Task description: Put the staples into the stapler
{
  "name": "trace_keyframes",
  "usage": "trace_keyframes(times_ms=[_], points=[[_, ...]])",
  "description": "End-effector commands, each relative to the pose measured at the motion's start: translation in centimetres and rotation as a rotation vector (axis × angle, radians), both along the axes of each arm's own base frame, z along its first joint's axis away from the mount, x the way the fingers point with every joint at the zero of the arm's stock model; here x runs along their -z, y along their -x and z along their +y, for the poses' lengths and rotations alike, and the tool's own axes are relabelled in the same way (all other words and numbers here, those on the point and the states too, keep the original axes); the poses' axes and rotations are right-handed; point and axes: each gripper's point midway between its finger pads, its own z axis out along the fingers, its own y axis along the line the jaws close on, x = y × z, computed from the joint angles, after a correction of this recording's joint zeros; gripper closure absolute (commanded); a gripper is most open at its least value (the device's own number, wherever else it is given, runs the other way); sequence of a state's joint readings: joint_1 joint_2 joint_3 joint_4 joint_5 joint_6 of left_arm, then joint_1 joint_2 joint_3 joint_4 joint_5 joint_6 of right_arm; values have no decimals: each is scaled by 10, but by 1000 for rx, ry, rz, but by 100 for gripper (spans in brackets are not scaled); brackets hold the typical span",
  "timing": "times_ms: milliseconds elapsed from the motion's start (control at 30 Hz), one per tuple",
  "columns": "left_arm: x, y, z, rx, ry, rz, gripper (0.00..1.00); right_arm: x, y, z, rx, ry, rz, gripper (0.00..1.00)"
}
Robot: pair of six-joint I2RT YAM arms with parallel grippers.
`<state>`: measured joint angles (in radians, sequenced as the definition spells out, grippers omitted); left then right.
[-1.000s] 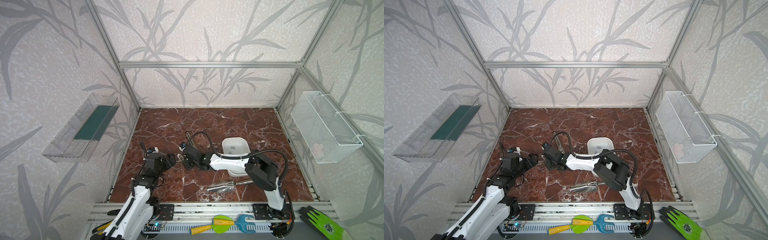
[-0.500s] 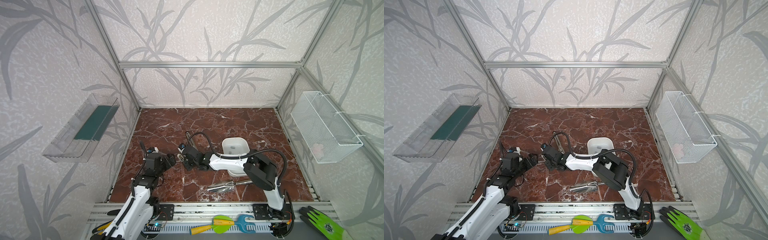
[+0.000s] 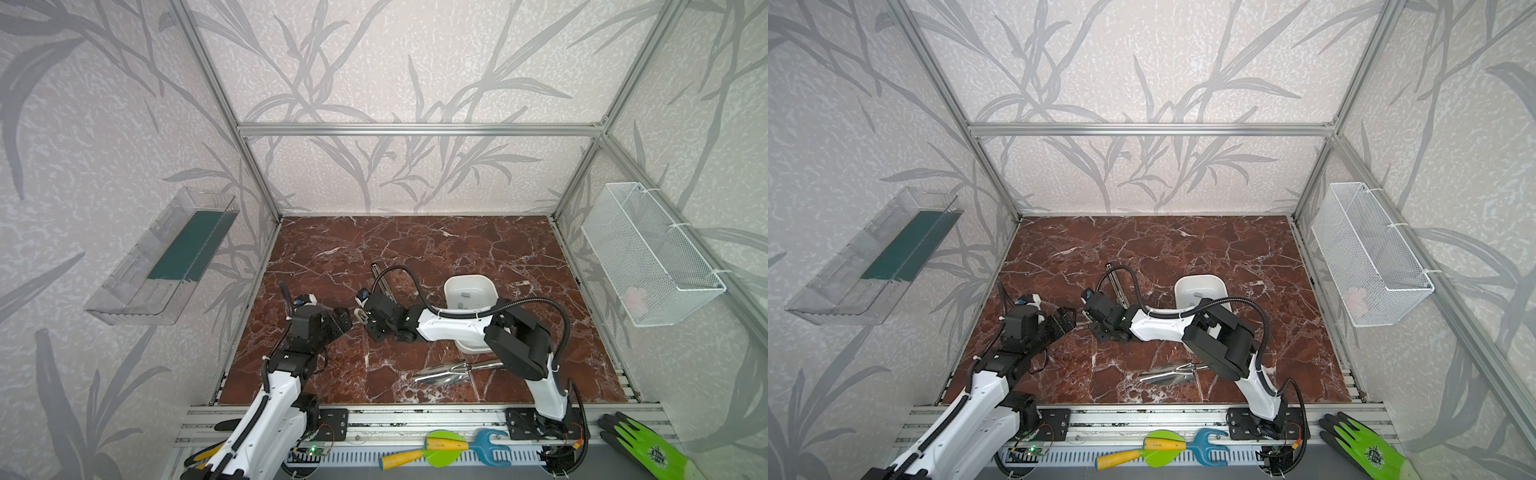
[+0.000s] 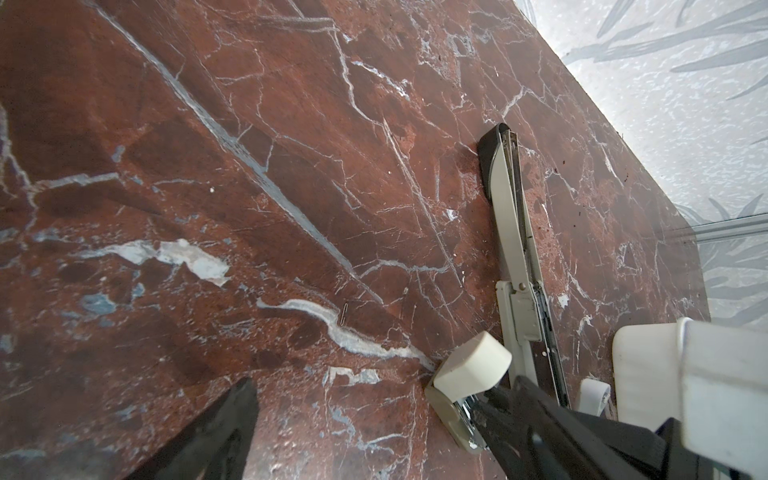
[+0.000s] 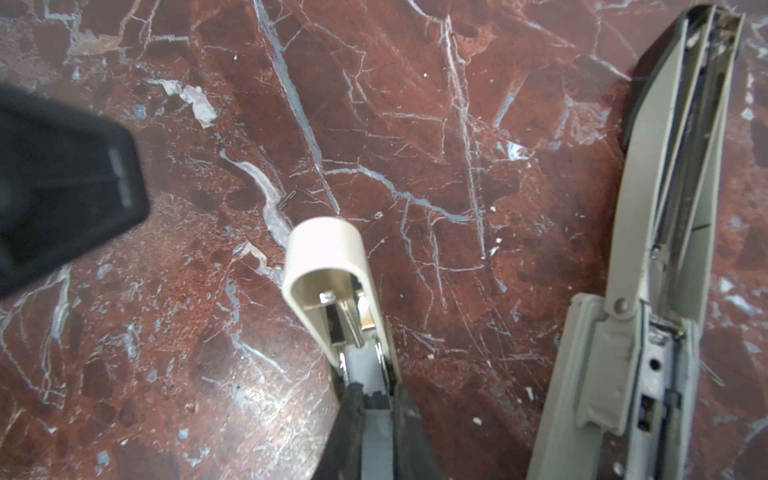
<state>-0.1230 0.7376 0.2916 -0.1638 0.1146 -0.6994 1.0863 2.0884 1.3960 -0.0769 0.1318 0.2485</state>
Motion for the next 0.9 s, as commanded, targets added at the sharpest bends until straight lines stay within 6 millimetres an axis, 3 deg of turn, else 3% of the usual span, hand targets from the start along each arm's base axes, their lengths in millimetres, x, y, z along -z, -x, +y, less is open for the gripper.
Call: trace_keyframes(times_ms=[0, 367, 867], points=[[1, 0, 1, -3, 0, -3, 5, 3, -2, 0, -4, 3, -6, 89], [1, -1, 1, -1, 1, -5, 5, 7, 1, -1, -74, 31, -41, 90], [1, -1, 1, -2, 1, -4, 5, -17, 8, 2, -185, 3, -107, 90]])
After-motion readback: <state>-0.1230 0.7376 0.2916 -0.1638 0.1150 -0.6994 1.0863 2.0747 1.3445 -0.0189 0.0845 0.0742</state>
